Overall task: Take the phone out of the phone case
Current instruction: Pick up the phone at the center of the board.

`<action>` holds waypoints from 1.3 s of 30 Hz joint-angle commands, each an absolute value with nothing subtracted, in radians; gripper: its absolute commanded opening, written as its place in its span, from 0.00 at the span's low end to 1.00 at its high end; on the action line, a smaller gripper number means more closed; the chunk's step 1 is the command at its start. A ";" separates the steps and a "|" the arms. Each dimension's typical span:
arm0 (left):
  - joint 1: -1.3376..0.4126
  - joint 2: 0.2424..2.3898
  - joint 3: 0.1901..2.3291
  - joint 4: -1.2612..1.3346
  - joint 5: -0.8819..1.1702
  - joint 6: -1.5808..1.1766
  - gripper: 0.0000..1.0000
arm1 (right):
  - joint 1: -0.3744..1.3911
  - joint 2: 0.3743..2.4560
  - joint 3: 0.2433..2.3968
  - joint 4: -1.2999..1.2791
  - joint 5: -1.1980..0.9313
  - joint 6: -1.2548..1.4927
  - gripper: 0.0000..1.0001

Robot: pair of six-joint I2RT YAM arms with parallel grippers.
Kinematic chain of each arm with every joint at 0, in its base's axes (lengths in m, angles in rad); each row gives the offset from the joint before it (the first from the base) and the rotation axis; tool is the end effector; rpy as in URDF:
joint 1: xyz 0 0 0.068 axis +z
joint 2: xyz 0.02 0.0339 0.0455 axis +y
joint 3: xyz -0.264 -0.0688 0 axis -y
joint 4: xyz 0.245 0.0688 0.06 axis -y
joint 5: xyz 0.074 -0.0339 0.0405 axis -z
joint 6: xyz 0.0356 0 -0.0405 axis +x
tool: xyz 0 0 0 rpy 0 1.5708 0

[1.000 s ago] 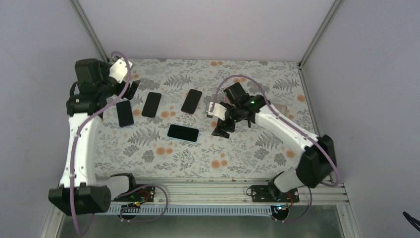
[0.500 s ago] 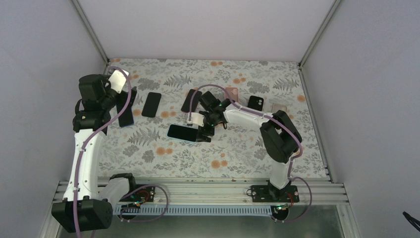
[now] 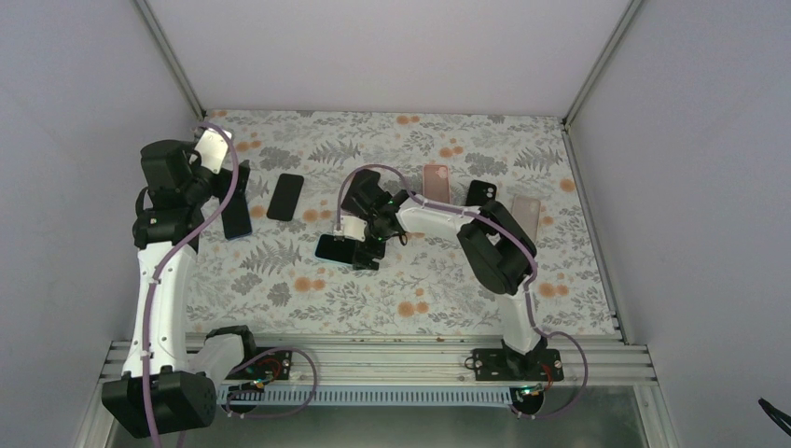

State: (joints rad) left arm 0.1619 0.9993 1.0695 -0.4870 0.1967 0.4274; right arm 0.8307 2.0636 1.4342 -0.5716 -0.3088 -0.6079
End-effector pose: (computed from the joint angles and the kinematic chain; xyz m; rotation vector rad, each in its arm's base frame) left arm 0.2153 0.0281 0.3685 0.3881 1.9455 0.1873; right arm 0.2734 0.3154 0.1497 -1.8851 2.0301 0.4859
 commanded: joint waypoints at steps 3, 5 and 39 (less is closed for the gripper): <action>0.178 0.992 1.066 -0.459 0.239 0.405 1.00 | 0.869 2.095 1.467 -0.620 -0.280 -0.562 1.00; 0.178 0.993 1.065 -0.459 0.242 0.405 1.00 | 0.881 2.098 1.465 -0.624 -0.249 -0.560 1.00; 0.028 1.693 1.444 -1.217 1.029 0.747 0.94 | 0.933 1.802 1.454 -0.557 -0.034 -0.549 0.59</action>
